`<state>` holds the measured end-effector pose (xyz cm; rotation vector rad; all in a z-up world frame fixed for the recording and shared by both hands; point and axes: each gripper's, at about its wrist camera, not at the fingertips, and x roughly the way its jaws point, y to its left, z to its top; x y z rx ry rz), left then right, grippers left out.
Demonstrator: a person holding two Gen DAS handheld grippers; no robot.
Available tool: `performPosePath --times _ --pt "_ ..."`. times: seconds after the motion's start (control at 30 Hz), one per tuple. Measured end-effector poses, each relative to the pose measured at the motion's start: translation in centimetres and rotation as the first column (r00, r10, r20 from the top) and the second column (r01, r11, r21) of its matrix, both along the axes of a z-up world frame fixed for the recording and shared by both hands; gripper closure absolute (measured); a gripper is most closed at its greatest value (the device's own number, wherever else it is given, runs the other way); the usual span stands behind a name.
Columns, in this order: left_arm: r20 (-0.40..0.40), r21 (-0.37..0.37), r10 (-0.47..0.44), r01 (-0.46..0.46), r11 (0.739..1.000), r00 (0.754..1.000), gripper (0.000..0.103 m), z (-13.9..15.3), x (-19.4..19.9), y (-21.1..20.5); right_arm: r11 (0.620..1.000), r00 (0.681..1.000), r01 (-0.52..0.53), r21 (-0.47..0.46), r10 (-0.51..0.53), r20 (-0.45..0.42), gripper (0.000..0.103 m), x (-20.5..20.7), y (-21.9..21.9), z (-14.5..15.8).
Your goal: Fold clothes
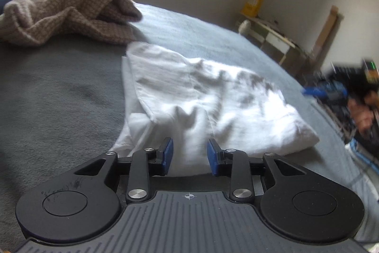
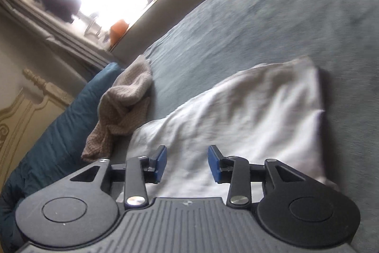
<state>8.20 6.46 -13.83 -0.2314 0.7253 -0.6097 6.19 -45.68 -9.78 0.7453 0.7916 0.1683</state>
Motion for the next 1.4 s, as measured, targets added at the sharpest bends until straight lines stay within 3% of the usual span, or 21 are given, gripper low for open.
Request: performPosePath --times 0.1,0.23,0.37,0.6,0.8,0.9,1.13,1.3,1.4 --pt "-0.029 0.003 0.036 -0.036 0.999 0.999 0.072 -0.1 0.7 0.4 0.992 0.991 0.113 -0.064 -0.117 -0.063 0.057 -3.4 -3.3 -1.3" --pt "-0.038 0.028 0.066 -0.065 0.998 0.997 0.072 -0.2 1.7 0.2 0.980 0.975 0.191 -0.056 -0.196 -0.103 0.057 -5.6 -5.6 -3.6" --pt "-0.027 0.015 0.129 -0.128 0.992 0.991 0.072 0.4 2.4 1.1 0.980 0.972 0.196 -0.022 -0.197 -0.131 0.057 -5.8 -5.9 -5.5" --pt "-0.101 0.050 0.094 -0.089 0.995 0.990 0.072 -1.0 3.2 1.1 0.988 0.979 0.156 -0.004 -0.155 -0.136 0.059 -4.0 -4.4 -7.3" --pt "-0.100 0.033 0.053 -0.050 0.998 0.994 0.072 -1.1 2.5 1.1 0.996 0.992 0.085 -0.023 -0.087 -0.088 0.070 -3.8 -2.8 -6.5" --pt "-0.104 0.033 0.037 -0.033 0.999 0.994 0.073 -1.4 2.7 0.9 0.997 0.993 0.076 -0.032 -0.078 -0.085 0.083 -3.8 -2.4 -6.4" --pt "-0.099 -0.027 0.013 -0.016 0.999 0.995 0.078 -1.2 3.1 1.2 0.995 0.993 0.085 -0.048 -0.089 -0.080 0.089 -3.7 -1.8 -6.3" --pt "-0.140 -0.083 -0.041 0.029 0.996 0.989 0.085 -1.1 3.0 1.2 0.995 0.993 0.089 -0.046 -0.093 -0.076 0.092 -3.7 -1.9 -6.2" --pt "-0.129 -0.131 -0.017 0.000 0.991 0.992 0.089 -1.0 3.0 1.8 0.995 0.993 0.090 -0.044 -0.094 -0.076 0.093 -3.8 -1.9 -6.3"
